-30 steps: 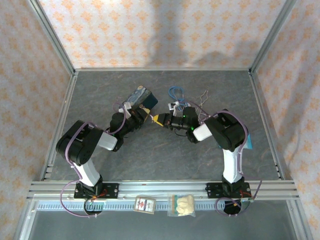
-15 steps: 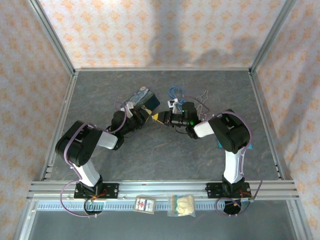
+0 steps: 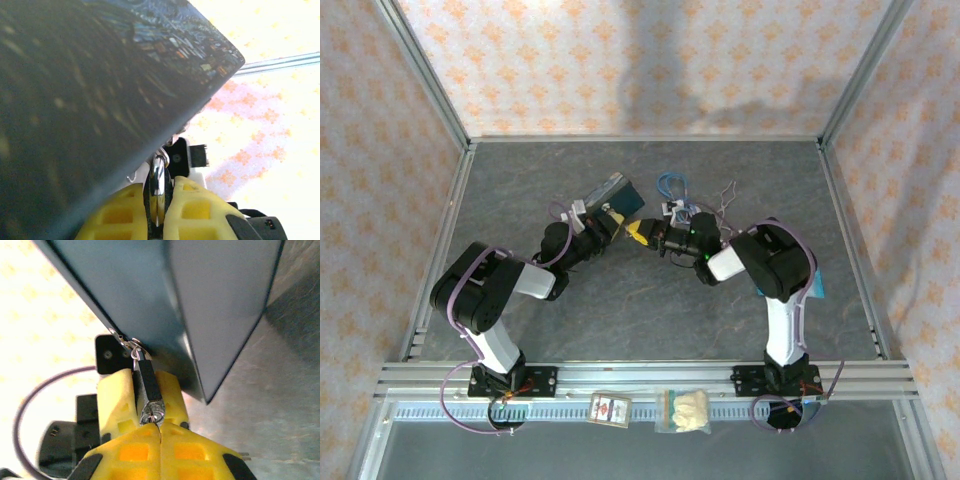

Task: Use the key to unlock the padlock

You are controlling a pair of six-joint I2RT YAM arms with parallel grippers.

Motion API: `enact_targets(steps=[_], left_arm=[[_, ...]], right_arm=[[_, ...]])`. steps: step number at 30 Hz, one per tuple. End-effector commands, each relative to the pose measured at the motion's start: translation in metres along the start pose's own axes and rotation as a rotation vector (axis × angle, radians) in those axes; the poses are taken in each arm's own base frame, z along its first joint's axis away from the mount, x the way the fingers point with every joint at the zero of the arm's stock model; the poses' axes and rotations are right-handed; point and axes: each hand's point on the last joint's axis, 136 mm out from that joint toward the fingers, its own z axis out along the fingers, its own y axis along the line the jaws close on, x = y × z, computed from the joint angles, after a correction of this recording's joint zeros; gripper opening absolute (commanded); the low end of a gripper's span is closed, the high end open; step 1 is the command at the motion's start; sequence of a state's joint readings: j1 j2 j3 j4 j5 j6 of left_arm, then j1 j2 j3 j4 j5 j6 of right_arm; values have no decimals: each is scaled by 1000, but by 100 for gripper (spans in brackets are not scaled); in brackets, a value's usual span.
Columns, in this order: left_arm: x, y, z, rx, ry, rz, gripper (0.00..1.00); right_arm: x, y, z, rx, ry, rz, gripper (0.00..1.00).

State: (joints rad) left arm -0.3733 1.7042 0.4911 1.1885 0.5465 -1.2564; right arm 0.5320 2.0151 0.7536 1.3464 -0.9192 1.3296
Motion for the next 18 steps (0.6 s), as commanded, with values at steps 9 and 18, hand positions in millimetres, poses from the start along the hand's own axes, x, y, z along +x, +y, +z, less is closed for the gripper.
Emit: enact_targets(steps=[9,18], left_arm=[[40,-38,-9,234,141,61,0],[38,-33,-11,215,116,104,0]], right_arm=[[-24,76,-16,-418,-67,468,0],[-30,75,-14,-496,-120,758,0]])
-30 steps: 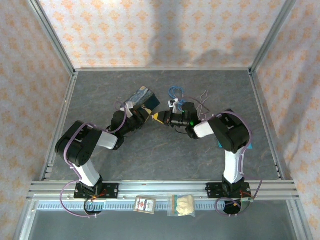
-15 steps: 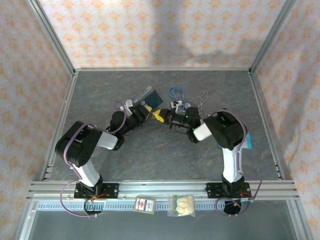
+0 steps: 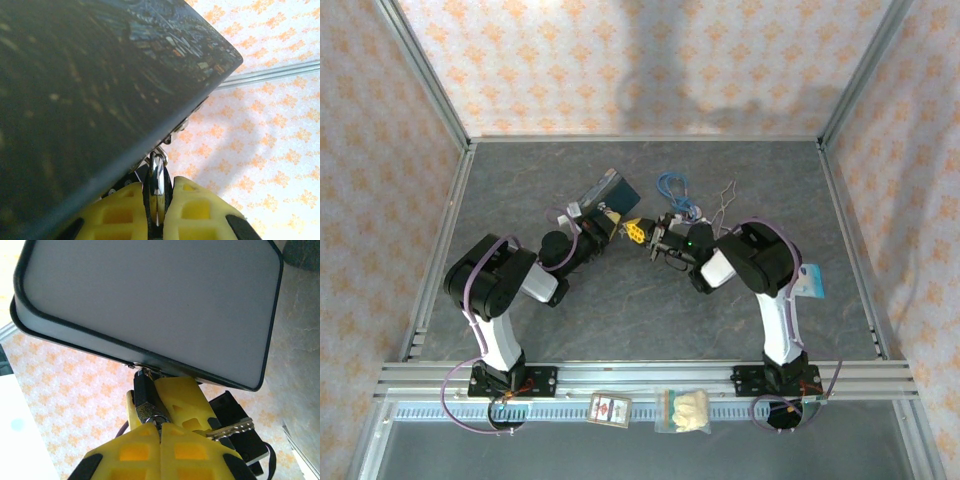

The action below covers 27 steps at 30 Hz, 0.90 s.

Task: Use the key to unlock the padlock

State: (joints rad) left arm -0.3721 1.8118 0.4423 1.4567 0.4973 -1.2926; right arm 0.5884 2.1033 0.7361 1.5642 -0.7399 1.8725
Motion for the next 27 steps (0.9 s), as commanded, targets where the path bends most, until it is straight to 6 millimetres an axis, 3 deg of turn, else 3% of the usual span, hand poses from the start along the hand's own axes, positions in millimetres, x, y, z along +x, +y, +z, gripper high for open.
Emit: enact_targets(steps=[1,5,9,13,18,27], left_arm=[[45,-34,-6,116,192,109,0],[45,-34,-7,104,190,156,0],[45,-31,-7,99,191,150,0],[39,-28,-4,67,167,140,0],[28,-23,-1,-11,127,171,0],[20,-17,4,-73,103,152,0]], right_arm=[[6,79,-12,-363,31,332,0],[6,86,-3,-409,39,395,0],[10,101,4,-434,62,323,0],[5,89,0,-369,1,218,0],[-4,66,-7,-293,-76,73,11],[3,62,-12,-209,-112,-237,34]])
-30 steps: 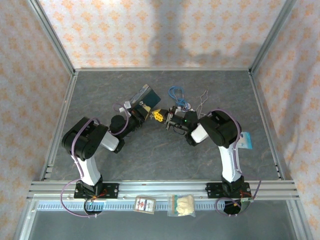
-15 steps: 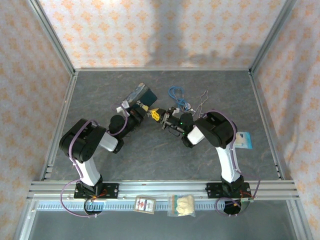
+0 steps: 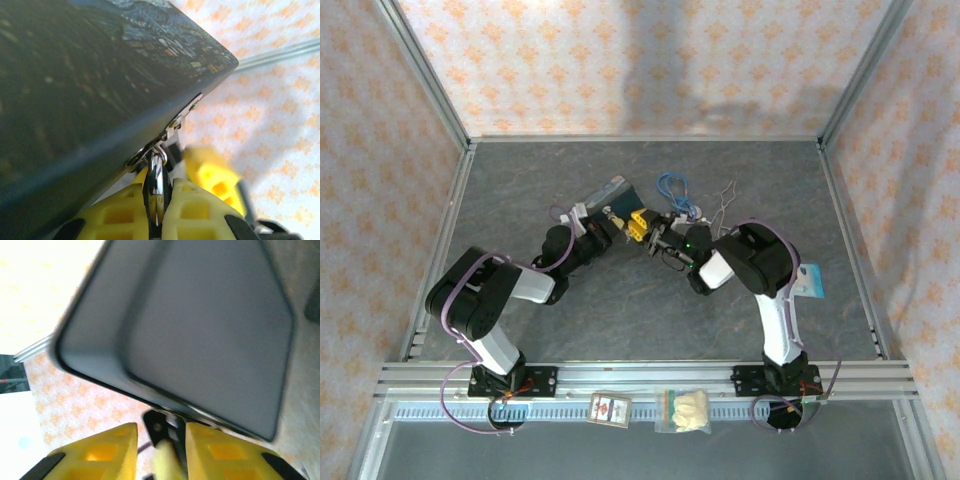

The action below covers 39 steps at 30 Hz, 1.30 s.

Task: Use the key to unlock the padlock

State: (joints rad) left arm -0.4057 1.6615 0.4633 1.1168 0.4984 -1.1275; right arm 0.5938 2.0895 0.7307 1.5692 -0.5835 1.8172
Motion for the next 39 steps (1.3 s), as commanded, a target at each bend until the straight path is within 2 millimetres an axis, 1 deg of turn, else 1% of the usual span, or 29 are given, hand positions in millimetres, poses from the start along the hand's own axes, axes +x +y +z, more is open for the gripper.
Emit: enact_targets(steps=[1,4,6,8,9,12,15,18,21,24,29,33,39], left_arm=[[-2,-24,3,63,9,40,0],[-6,-22,3,45,-9,36,0],[-9,-22,4,42,-20,34,0],[-10,-24,5,48,-19,35,0],[-11,-25,6,51,-19,34,0],[-11,-26,6,56,-21,28,0],[-11,-28,6,68,-18,12,0],[-9,-31,4,84,-11,-6,0],[-8,-31,1,86,-11,-19,0],[-6,-30,0,82,-7,-23,0],[-3,-34,-1,110,10,-46,0],[-1,-36,-2,118,19,-47,0],[-1,-37,-4,117,23,-44,0]], right_arm=[[15,44,-12,-111,3,-205,35],[14,31,-15,5,-14,-342,38],[9,14,-18,132,-28,-459,41],[3,2,-26,225,-51,-552,43],[1,-1,-31,256,-62,-596,45],[-2,-8,-43,323,-82,-686,47],[1,-18,-48,361,-56,-745,47],[14,-22,-46,316,21,-772,45],[28,-15,-44,227,79,-804,43],[38,-12,-43,173,124,-837,40],[40,-15,-41,136,149,-871,38],[43,-13,-37,92,174,-880,36],[44,-11,-31,81,186,-906,33]])
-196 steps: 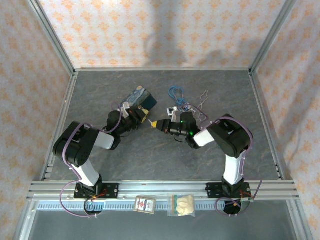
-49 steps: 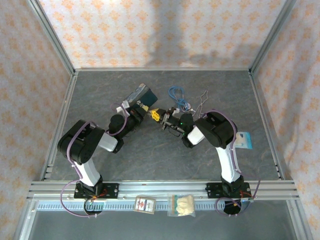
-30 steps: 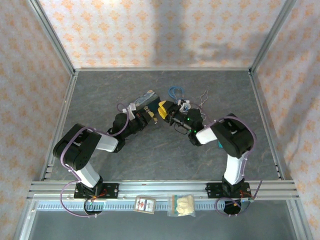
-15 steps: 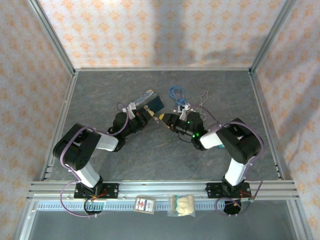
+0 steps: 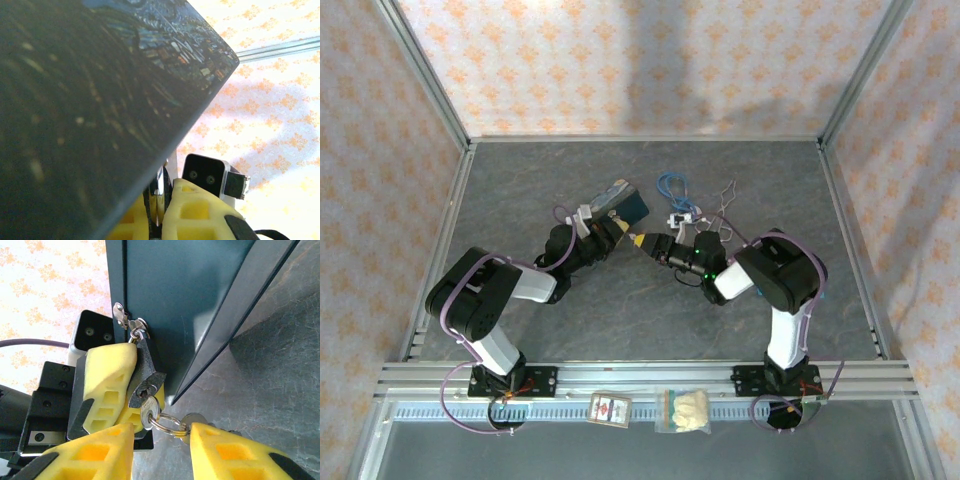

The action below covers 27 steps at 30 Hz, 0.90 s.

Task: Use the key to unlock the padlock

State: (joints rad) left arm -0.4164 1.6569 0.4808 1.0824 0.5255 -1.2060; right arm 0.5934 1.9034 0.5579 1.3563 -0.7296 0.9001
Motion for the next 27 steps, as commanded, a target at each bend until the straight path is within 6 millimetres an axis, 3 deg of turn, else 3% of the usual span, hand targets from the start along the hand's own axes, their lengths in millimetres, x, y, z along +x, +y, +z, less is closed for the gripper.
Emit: enact_targets(steps=[1,12,21,27], left_arm=[[-5,-34,-7,117,-11,39,0],[-4,-34,-8,113,-6,46,0],[-11,-22,-10,59,-54,41,0],[-10,-22,-6,68,-42,33,0]], right_arm=[[-8,29,7,-104,-8,-95,32],[-9,31,12,-131,-6,-63,27],[-9,37,-8,-125,-35,-32,27],[-10,48,-10,-187,-39,-13,27]])
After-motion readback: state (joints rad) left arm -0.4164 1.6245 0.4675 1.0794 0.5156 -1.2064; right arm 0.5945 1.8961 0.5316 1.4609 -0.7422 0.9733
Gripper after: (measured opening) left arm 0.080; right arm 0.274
